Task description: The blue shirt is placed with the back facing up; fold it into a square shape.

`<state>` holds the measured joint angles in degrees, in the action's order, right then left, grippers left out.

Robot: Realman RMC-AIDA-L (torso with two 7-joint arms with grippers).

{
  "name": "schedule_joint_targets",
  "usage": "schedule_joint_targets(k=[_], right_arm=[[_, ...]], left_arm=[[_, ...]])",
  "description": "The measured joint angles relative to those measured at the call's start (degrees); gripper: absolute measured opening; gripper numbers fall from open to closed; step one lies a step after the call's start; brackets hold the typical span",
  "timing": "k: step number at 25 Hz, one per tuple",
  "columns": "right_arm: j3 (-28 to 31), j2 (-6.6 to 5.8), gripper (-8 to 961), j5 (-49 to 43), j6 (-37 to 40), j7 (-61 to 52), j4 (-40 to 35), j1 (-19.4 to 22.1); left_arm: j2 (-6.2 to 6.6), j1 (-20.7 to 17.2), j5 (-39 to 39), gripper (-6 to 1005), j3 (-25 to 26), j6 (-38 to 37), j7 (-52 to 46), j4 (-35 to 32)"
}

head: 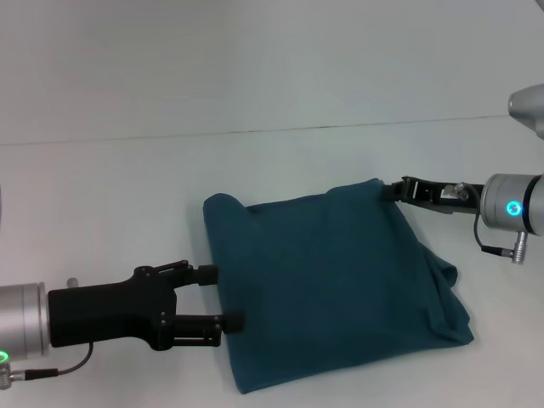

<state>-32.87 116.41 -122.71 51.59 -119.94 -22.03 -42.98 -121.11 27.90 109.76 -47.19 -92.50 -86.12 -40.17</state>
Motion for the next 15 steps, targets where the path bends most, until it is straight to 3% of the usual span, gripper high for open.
schedule_joint_targets(k=[15], right_arm=[[-0.3,-0.29,1,5.8,2.6,3.6,-4.3,0.6]], left_arm=[[-0.15,0.4,0.0,948,0.0,0.2,-0.3,0.4]])
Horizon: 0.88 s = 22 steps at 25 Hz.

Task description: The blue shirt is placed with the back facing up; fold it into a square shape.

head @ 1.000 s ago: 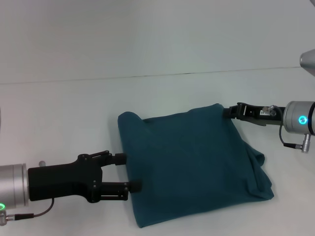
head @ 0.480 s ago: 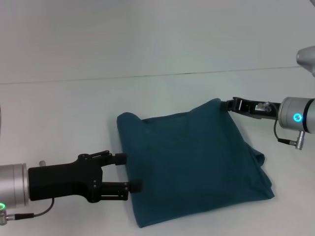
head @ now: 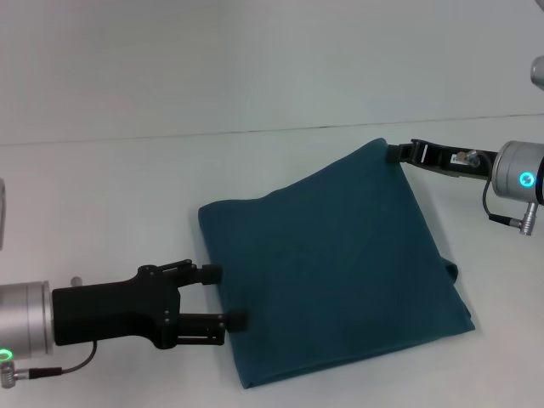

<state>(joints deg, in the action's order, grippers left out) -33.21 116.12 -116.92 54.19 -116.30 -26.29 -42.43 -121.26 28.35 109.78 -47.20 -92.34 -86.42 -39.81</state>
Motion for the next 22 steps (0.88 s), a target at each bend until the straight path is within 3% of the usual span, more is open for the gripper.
schedule_joint_targets(k=[10,13,16,22], right_arm=[[0.2,0.48,10,0.0,-2.2,1.3,0.0,1.4],[0.6,0.91,184,3.1,-3.0,2.9,-2.0,3.3],[0.6,0.8,250,6.7,-1.9,3.9,-3.6,5.2],[0.6,-1.5,382,8.1,5.6,3.6,-4.1,6.7]], left_arm=[[-0.18,-0.2,0.0,947,0.0,0.4,-0.4,0.4],[-0.24,-0.2,0.0,947,0.0,1.9,-1.0,1.2],[-0.3,0.0,-0.1,947,0.3,4.7,-2.9,2.1],[-0.39,1.7,-0.1,948,-0.2,12.3,-12.3,4.0]])
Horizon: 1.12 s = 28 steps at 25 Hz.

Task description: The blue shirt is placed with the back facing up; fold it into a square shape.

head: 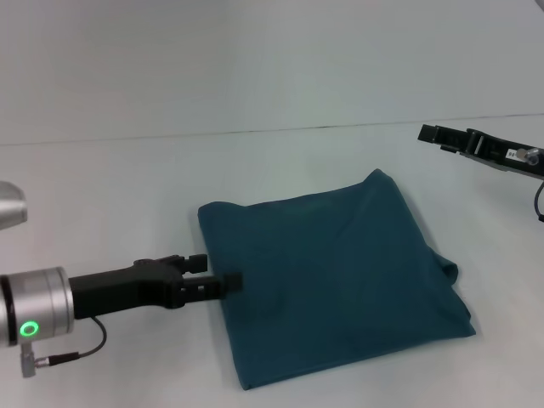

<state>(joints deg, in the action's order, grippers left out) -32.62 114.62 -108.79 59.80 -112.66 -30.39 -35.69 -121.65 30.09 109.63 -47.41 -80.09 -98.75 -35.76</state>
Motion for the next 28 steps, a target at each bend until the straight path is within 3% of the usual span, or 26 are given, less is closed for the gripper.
schedule_joint_targets(k=[2,7,12,28], right_arm=[[0.0,-0.51,426,0.0,1.6,0.0,-0.2,0.3],[0.0,-0.99,674,0.1,4.3,-0.1,-1.2,1.1],[0.0,-1.3,825,0.1,4.5,-0.1,-1.6,1.5],[0.0,-1.71,825,0.2,5.1,-0.1,-2.1,1.7]], left_arm=[[0.1,0.7,0.1,948,-0.4,2.0,-3.8,0.7],[0.02,2.9,3.3,947,-0.7,8.5,-12.8,2.1],[-0.46,5.3,6.0,936,-0.8,12.9,-16.4,4.8],[-1.3,7.7,6.2,852,-5.6,17.4,-17.8,6.4]])
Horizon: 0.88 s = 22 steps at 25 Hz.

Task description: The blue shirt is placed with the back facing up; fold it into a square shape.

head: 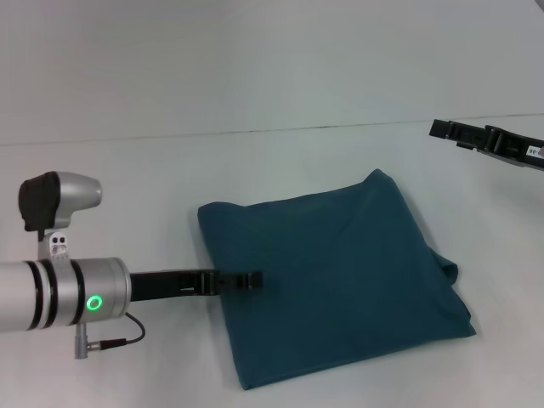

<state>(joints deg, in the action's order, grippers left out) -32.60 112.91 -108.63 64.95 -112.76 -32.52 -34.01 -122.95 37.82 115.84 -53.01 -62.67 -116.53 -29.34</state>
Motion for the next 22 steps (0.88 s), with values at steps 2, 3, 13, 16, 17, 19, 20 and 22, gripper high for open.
schedule_joint_targets(k=[2,3,13,16,17,19,20,22], right_arm=[[0.0,0.01,824,0.0,0.0,0.0,0.0,0.0],[0.0,0.01,824,0.0,0.0,0.0,0.0,0.0],[-0.1,0.43,825,-0.2,0.1,0.0,0.0,0.1],[-0.2,0.52,825,-0.2,0.1,0.0,0.0,0.3],[-0.2,0.52,824,-0.2,0.1,0.1,0.0,0.3],[-0.3,0.53,824,-0.2,0.1,0.1,0.0,0.3],[-0.3,0.54,824,-0.2,0.1,0.1,0.0,0.4],[-0.4,0.55,824,-0.2,0.1,0.2,0.1,0.4]], left_arm=[[-0.07,0.5,0.0,841,-0.7,0.0,-0.1,0.0],[-0.11,0.9,0.0,836,-1.2,0.0,-0.2,0.0],[-0.2,1.3,0.0,783,-2.4,1.5,0.3,-0.1],[-0.18,1.2,0.0,767,-2.5,2.1,1.5,-0.3],[-0.18,1.2,0.0,761,-2.5,2.2,1.5,-0.3],[-0.18,1.2,0.0,735,-2.6,2.4,1.6,-0.3],[-0.18,1.3,0.0,714,-2.6,2.4,1.6,-0.3],[-0.18,1.4,0.0,672,-2.6,2.4,1.6,-0.4]])
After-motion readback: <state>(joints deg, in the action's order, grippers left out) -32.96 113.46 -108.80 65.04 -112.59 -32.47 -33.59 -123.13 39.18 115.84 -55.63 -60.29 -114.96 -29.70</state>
